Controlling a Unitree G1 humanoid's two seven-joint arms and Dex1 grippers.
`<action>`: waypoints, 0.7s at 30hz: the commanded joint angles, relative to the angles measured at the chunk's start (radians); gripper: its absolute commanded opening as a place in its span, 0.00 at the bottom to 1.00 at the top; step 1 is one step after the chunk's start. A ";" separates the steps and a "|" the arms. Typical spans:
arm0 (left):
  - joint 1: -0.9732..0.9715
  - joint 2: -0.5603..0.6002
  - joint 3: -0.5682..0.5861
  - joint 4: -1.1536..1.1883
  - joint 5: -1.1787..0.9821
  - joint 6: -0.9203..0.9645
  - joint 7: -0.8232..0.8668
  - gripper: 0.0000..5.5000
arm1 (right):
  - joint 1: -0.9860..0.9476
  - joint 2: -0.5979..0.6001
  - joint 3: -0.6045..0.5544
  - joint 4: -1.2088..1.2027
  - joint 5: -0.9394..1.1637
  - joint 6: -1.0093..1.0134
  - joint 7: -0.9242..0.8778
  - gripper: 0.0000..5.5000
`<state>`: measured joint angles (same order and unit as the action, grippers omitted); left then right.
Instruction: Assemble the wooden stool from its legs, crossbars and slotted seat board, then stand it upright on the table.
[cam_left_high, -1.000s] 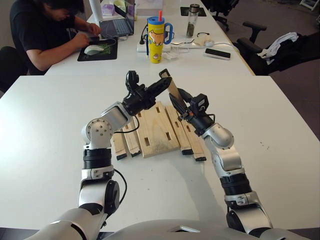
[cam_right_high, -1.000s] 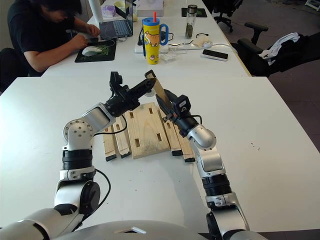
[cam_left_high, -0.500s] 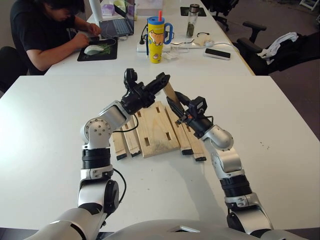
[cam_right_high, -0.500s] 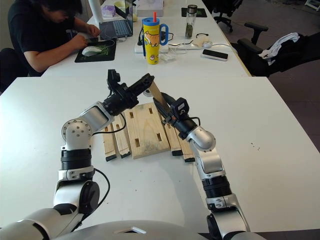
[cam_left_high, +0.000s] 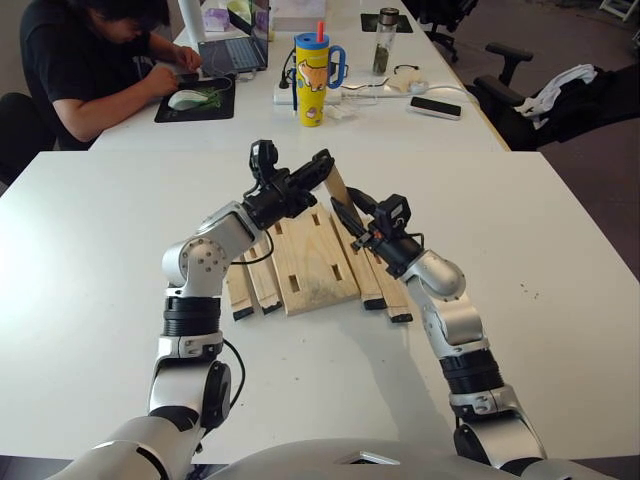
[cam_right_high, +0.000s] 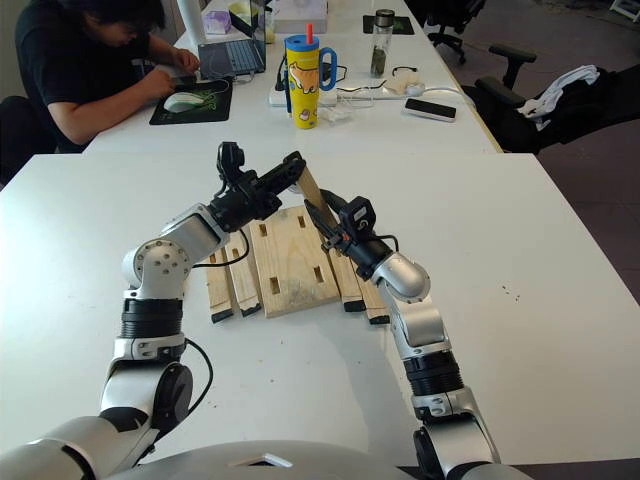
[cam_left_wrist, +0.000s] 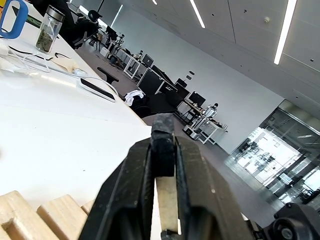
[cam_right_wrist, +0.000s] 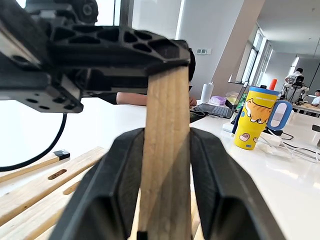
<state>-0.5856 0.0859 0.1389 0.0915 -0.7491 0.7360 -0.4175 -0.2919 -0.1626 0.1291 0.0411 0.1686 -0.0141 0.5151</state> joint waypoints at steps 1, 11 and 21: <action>0.030 0.032 0.012 0.026 0.122 -0.129 0.053 0.08 | -0.007 -0.021 0.030 -0.001 -0.021 0.046 0.024 0.32; 0.258 -0.066 0.161 -0.305 0.151 -0.272 0.325 0.08 | 0.041 -0.086 -0.062 0.067 -0.039 0.068 -0.034 0.52; 0.483 -0.227 0.174 -0.415 0.128 -0.310 0.514 0.08 | 0.014 -0.084 -0.092 0.095 -0.003 0.132 -0.028 0.52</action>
<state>-0.1346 -0.0694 0.3325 -0.3278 -0.6099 0.4295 0.0736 -0.2495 -0.2478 0.0268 0.1299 0.1648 0.1012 0.4757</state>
